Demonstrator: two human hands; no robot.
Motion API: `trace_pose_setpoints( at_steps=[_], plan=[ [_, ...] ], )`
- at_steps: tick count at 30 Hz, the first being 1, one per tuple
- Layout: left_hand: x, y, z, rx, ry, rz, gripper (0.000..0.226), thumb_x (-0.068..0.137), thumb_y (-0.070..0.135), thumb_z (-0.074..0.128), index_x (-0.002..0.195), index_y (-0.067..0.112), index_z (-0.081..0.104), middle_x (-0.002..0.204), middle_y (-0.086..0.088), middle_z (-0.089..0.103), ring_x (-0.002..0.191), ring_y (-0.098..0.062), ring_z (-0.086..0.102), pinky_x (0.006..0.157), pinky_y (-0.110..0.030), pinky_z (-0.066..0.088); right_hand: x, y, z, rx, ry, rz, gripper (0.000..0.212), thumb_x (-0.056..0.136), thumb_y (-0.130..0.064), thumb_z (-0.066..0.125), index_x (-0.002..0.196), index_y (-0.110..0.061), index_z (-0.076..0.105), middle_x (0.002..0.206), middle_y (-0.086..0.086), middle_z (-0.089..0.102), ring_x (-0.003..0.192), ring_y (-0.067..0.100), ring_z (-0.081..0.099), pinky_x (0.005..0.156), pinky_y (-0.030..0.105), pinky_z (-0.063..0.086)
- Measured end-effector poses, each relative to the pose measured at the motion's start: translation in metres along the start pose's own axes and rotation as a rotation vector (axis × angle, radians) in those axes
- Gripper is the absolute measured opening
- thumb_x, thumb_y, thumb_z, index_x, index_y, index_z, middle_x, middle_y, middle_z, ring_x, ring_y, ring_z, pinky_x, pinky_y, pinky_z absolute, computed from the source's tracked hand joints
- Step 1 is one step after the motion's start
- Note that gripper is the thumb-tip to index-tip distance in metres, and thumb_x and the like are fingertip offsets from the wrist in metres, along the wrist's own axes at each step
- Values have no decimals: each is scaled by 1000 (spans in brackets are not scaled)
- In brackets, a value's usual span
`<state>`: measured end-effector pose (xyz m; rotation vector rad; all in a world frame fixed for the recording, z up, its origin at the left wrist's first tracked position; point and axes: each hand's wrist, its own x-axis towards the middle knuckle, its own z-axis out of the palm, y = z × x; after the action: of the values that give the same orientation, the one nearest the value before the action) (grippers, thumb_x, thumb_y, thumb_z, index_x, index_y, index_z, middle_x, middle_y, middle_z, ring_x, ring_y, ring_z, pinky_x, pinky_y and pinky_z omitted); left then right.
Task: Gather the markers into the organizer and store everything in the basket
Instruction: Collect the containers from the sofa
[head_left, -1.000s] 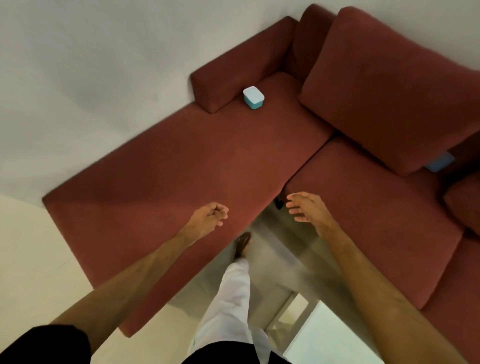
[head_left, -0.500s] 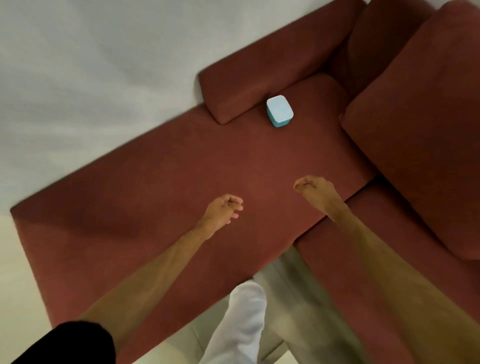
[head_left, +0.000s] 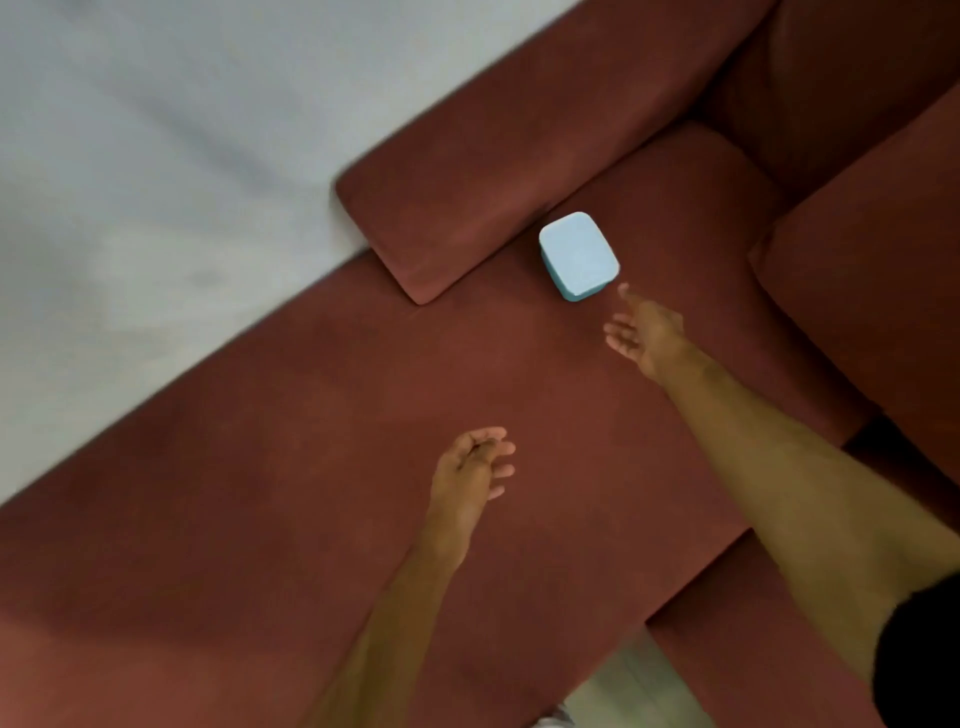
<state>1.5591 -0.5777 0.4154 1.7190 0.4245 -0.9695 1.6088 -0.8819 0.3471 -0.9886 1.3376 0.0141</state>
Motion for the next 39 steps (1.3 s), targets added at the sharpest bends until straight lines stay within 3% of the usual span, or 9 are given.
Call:
trace_pose_setpoints(
  at_steps=[5, 9, 12, 16, 22, 30, 34, 39],
  plan=[
    [23, -5, -10, 12, 25, -43, 20, 106, 28, 54, 118, 28, 70, 111, 9, 78, 97, -13, 76, 87, -32, 59, 56, -14, 26, 99, 38, -54, 59, 91, -36, 79, 142, -29, 50, 114, -2, 67, 90, 21, 73, 76, 38, 64],
    [33, -11, -17, -30, 81, -156, 20, 107, 24, 54, 119, 23, 70, 112, 3, 77, 99, -18, 75, 84, -32, 60, 78, -19, 35, 82, 118, -79, 31, 90, -19, 80, 119, -16, 69, 115, 8, 77, 84, 18, 74, 61, 28, 59],
    [33, -11, -14, -26, 69, -183, 20, 107, 24, 54, 119, 22, 69, 115, 1, 76, 97, -17, 74, 79, -29, 58, 81, -17, 26, 56, 128, -78, 24, 84, -9, 85, 106, -5, 75, 106, 14, 79, 73, 17, 75, 52, 23, 58],
    [20, -8, -1, -4, 27, -199, 20, 107, 23, 53, 120, 22, 68, 115, 0, 76, 97, -17, 74, 78, -28, 58, 59, 2, 1, 40, 130, -54, 17, 80, -7, 88, 89, -8, 74, 100, 17, 79, 63, 13, 74, 52, 22, 57],
    [-7, -3, 26, 66, -57, -228, 23, 107, 22, 50, 122, 20, 68, 113, 1, 76, 97, -16, 72, 82, -32, 58, -21, 64, -64, 129, 133, 31, 18, 79, -3, 88, 90, -2, 74, 80, 13, 75, 58, 12, 72, 50, 19, 57],
    [-68, -24, 81, 276, -237, -206, 24, 108, 22, 48, 126, 16, 64, 115, -3, 71, 87, -14, 67, 79, -29, 52, -158, 183, -203, 245, 311, 112, 20, 76, -4, 89, 92, -3, 77, 73, 12, 78, 58, 13, 73, 51, 21, 55],
    [-112, -54, 114, 497, -354, -119, 24, 107, 23, 51, 125, 16, 65, 110, -1, 72, 81, -12, 66, 74, -29, 51, -245, 246, -289, 298, 451, 121, 20, 76, -7, 90, 89, -1, 77, 84, 20, 80, 70, 23, 75, 66, 30, 59],
    [-197, -115, 151, 687, -523, -24, 20, 106, 24, 52, 119, 19, 66, 105, 0, 74, 80, -13, 67, 74, -30, 52, -372, 340, -382, 397, 629, 103, 21, 79, -3, 88, 94, 6, 76, 90, 20, 80, 70, 24, 76, 62, 25, 63]
  ],
)
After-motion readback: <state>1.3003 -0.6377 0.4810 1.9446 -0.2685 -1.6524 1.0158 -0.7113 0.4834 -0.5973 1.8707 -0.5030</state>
